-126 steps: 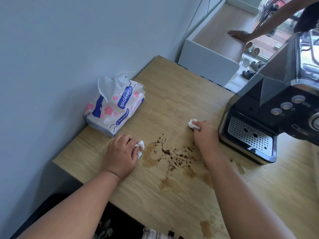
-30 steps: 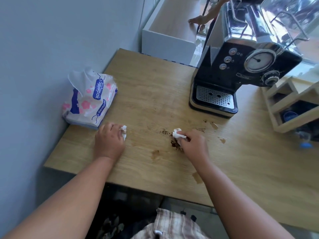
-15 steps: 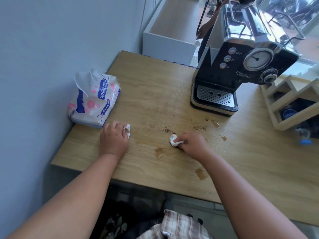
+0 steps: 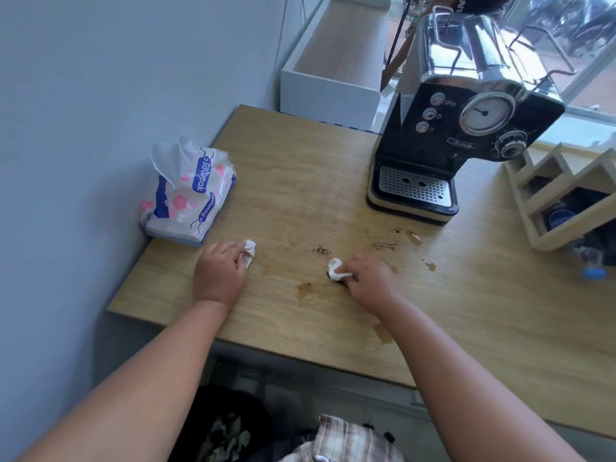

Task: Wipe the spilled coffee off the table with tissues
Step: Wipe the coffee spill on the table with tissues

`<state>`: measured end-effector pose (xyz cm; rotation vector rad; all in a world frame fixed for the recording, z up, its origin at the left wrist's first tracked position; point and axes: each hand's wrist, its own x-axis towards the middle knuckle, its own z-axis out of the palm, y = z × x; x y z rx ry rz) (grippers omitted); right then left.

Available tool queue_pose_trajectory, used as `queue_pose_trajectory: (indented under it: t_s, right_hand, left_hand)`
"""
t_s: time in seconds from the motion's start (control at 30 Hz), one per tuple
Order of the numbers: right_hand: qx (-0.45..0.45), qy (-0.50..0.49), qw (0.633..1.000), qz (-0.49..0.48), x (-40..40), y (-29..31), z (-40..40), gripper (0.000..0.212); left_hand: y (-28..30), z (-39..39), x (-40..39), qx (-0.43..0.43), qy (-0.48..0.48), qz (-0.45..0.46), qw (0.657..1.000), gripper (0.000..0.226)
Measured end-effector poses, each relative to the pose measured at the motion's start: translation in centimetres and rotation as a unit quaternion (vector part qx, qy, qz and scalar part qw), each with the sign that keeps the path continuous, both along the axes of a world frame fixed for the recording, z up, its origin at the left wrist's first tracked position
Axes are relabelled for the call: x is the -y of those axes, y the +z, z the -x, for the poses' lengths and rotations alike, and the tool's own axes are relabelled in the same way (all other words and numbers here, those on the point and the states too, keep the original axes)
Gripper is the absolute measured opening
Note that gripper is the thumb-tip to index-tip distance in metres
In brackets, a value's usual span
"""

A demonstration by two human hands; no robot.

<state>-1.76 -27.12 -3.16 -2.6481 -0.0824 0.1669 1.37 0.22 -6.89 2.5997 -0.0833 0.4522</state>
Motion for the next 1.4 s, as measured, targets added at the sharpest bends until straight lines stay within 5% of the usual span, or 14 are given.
queue_pose_trajectory:
  t_s: [0.3, 0.5, 0.6, 0.83, 1.0, 1.17, 1.4]
  right_hand:
    - [0.056, -0.162, 0.985, -0.026, 2.9, -1.1, -0.3, 0.023]
    - [0.013, -0.008, 1.000, -0.019, 0.9, -0.8, 0.5, 0.028]
    - [0.033, -0.039, 0.995, -0.081, 3.3, -1.2, 2.0, 0.021]
    - [0.125, -0.312, 0.895, -0.292, 10.5, -1.9, 4.7, 0.019]
    - [0.124, -0.334, 0.863, -0.358, 11.1, -2.1, 4.5, 0.024]
    - [0.103, -0.316, 0.847, -0.414, 11.7, -1.7, 4.3, 0.025]
    - [0.028, -0.247, 0.864, -0.438, 11.1, -1.1, 4.6, 0.031]
  left_hand:
    - [-1.0, 2.2, 0.9, 0.007, 0.004, -0.007, 1.000, 0.038]
    - [-0.5, 3.3, 3.7, 0.003, -0.006, -0.016, 1.000, 0.023]
    - [-0.4, 4.0, 5.1, 0.014, -0.034, -0.027, 0.999, 0.020]
    - [-0.3, 5.8, 11.9, -0.006, -0.179, -0.047, 0.983, 0.025]
    - [0.2, 5.9, 16.2, -0.007, -0.250, -0.038, 0.968, 0.022]
    - [1.5, 4.6, 12.5, -0.018, -0.112, 0.029, 0.993, 0.008]
    - [0.7, 4.3, 5.2, -0.050, 0.039, 0.002, 0.998, 0.009]
